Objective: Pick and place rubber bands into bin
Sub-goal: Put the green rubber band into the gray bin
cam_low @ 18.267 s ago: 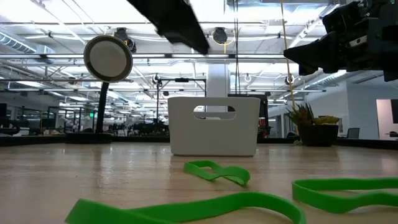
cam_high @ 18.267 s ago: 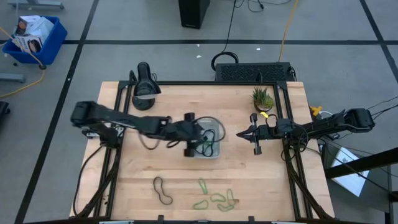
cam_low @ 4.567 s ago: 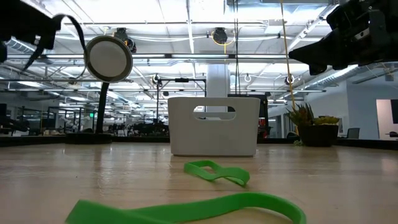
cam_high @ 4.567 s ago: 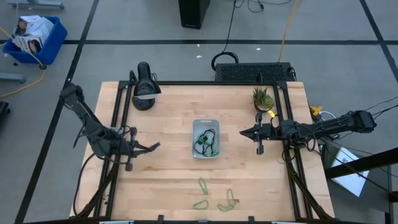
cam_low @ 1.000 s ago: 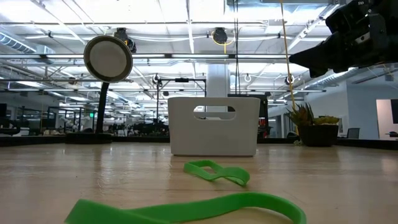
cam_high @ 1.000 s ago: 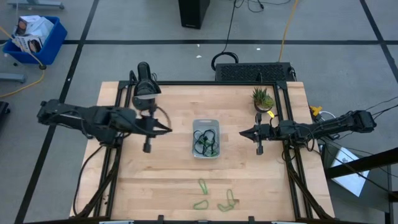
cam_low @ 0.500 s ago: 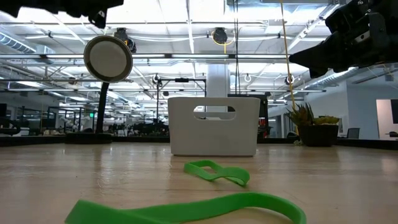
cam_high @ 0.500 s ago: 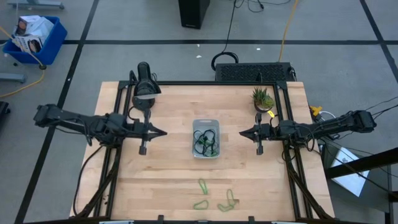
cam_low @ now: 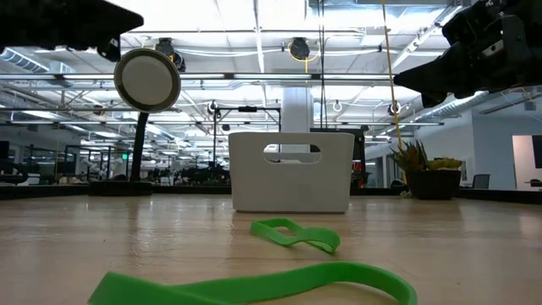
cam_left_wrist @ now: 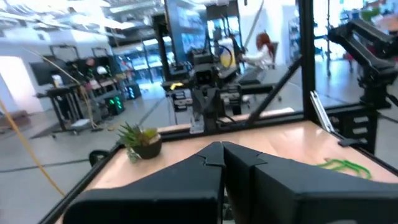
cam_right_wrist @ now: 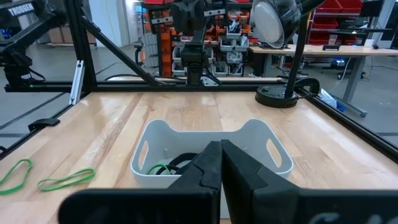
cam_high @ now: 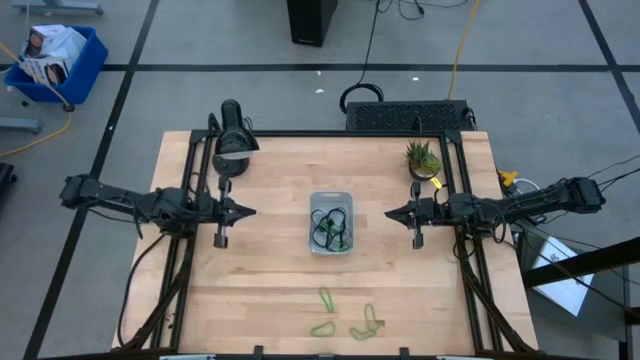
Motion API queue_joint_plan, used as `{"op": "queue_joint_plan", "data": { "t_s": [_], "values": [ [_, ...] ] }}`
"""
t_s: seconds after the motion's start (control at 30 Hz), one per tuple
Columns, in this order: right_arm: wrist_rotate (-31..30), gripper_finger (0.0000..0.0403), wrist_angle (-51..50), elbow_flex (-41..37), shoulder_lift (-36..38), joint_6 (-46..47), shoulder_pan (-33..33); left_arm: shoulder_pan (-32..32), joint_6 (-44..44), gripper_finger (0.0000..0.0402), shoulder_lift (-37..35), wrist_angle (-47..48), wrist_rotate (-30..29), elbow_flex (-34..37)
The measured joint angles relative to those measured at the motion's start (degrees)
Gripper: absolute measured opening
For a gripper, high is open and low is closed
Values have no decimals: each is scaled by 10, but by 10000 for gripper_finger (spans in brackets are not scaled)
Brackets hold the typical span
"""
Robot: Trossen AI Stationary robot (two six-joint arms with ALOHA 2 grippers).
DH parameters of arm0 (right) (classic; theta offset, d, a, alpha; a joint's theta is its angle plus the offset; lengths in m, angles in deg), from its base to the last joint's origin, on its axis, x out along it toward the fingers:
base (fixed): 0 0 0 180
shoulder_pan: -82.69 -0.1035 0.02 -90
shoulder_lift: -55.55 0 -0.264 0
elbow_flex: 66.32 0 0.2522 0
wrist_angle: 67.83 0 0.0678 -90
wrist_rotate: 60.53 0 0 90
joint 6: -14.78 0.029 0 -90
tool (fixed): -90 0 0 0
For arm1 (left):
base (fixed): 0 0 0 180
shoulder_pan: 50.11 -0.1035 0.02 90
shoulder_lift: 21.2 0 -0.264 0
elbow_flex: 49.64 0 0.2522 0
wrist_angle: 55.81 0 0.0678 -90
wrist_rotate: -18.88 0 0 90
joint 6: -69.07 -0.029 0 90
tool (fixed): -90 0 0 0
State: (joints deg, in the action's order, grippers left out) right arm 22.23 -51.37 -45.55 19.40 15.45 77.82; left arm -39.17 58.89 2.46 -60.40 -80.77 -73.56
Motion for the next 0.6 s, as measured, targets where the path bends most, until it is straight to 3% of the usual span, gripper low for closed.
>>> {"op": "queue_joint_plan", "data": {
  "t_s": [0.27, 0.47, 0.6],
  "values": [
    [0, 0, 1, 0, -4, 0, 0, 0, -7, 1, -20, -94, -10, 91],
    [0, 0, 26, 0, -14, -7, -7, 0, -2, 4, -20, -89, -9, 90],
    [-5, 3, 26, 32, -32, -32, -54, 0, -2, 19, -20, -84, -10, 90]
  ]
}}
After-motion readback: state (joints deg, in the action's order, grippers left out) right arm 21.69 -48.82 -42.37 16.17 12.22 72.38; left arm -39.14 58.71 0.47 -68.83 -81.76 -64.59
